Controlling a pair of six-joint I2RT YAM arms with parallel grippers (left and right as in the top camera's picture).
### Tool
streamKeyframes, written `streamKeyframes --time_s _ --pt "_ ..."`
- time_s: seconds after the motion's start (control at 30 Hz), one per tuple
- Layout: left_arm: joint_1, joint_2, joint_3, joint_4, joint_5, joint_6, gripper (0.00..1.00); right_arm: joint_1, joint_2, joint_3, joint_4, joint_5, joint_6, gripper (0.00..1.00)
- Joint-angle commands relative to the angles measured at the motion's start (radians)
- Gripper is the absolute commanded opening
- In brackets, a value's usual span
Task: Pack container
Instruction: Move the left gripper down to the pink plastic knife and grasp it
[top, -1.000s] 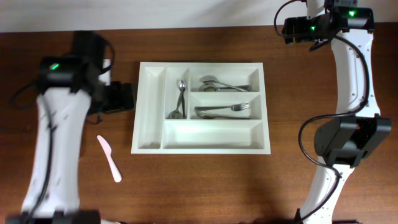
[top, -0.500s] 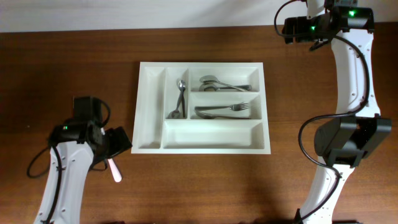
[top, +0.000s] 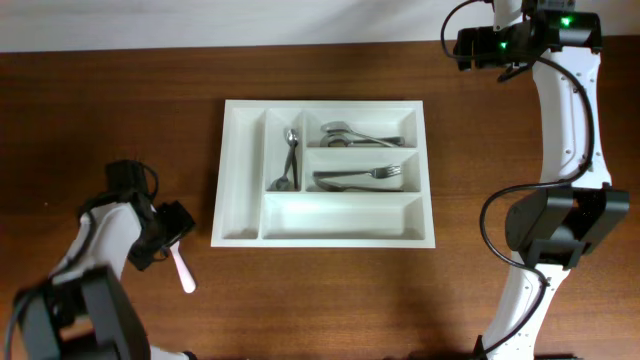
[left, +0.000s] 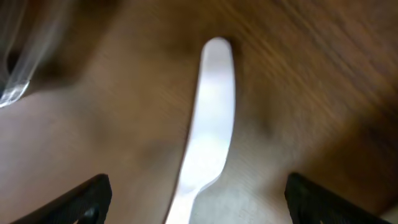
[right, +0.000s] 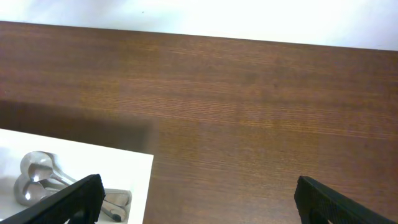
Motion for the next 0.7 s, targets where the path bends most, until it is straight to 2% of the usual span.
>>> streamKeyframes --time_s 0.0,0.07,0.17,0.27,0.43,0.53,0.6,0.67 --pt "0.004 0.097 -0.008 0.052 0.081 -0.012 0.90 0.004 -0.005 0.004 0.002 0.002 0.013 0.99" --pt "0.004 0.127 -0.008 0.063 0.082 -0.012 0.89 0.004 -0.005 0.004 0.002 0.002 0.013 0.99" --pt "0.004 0.158 -0.008 0.064 0.081 -0.012 0.78 0.004 -0.005 0.004 0.002 0.002 0.013 0.99" --pt "0.004 0.164 -0.008 0.066 0.082 -0.012 0.61 0.004 -0.005 0.004 0.002 0.002 0.013 0.99" --pt "0.004 0.164 -0.008 0.063 0.082 -0.012 0.41 0.004 -0.005 0.004 0.002 0.002 0.013 0.99" --pt "0.004 0.164 -0.008 0.058 0.082 -0.012 0.19 0.004 -0.005 0.004 0.002 0.002 0.013 0.99" --pt "0.004 0.164 -0.008 0.058 0.082 -0.012 0.08 0.004 -0.005 0.004 0.002 0.002 0.013 0.99" --pt "0.004 0.164 -0.008 0.058 0.082 -0.012 0.02 0.004 -0.005 0.004 0.002 0.002 0.013 0.99"
